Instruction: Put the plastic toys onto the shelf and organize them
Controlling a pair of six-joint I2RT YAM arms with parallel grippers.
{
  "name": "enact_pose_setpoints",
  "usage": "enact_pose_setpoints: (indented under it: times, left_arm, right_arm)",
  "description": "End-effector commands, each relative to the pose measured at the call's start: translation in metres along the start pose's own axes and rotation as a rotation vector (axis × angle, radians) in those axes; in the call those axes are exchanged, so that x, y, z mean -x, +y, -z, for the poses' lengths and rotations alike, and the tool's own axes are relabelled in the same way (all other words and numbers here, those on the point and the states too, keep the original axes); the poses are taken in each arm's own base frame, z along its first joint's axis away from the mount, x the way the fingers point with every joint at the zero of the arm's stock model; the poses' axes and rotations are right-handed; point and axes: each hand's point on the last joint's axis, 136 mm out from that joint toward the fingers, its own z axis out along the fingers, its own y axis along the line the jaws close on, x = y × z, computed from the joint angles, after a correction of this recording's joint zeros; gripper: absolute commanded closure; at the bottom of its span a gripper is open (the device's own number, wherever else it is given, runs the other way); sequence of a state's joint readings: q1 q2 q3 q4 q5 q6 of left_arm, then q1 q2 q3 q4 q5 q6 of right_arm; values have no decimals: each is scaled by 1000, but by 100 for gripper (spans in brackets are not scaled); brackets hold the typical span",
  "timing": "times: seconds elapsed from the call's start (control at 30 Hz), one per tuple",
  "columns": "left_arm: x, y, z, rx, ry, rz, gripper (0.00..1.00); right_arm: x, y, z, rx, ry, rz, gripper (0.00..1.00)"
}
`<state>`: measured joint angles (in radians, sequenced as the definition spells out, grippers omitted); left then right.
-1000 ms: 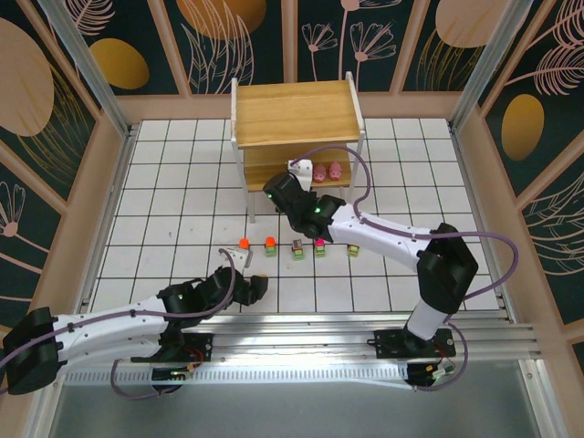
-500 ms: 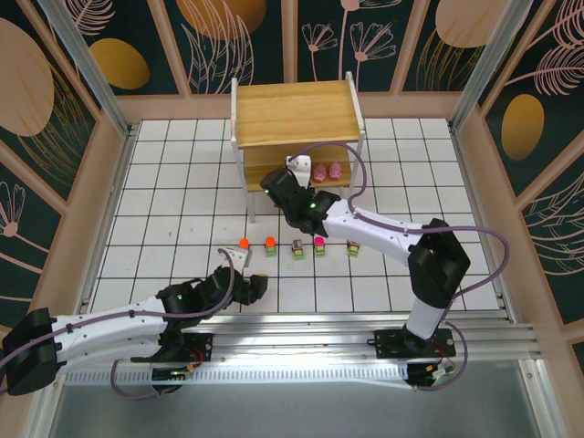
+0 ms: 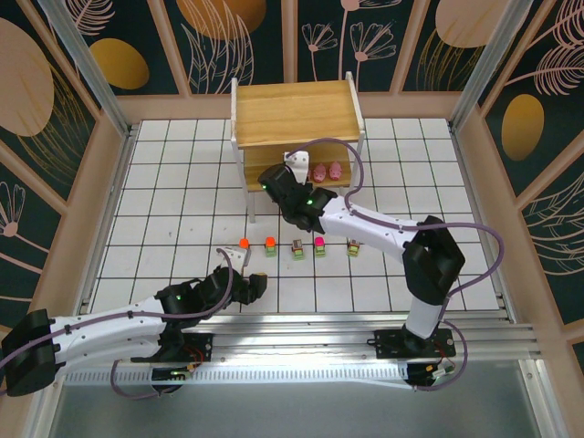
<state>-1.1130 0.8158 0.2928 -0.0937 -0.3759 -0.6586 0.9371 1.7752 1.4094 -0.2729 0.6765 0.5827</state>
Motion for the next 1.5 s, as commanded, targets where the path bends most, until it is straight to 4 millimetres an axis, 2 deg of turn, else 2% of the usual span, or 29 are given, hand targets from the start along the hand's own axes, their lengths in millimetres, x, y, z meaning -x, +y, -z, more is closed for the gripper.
enact_pose_setpoints:
  times: [0.0,0.57,0.73,1.17,1.47]
  left_arm:
    - [-2,4,1,13,-4,5,30]
    - [-1,5,2,17,-10,11,30]
    - [-1,6,2,17,-11,13,30]
    - [-2,5,2,17,-10,10,30]
    - [-2,5,1,18,-6,9,30]
  right_arm:
    - [17,0,-5,-30,-59,-33,70]
    - [20,1,-11,-41,-87,-35,68]
    - [16,-2,-17,-59,-71,-20,67]
    - [5,-7,-23,-73,-51,0,59]
    - [7,-4,-19,-48,-64,1,57]
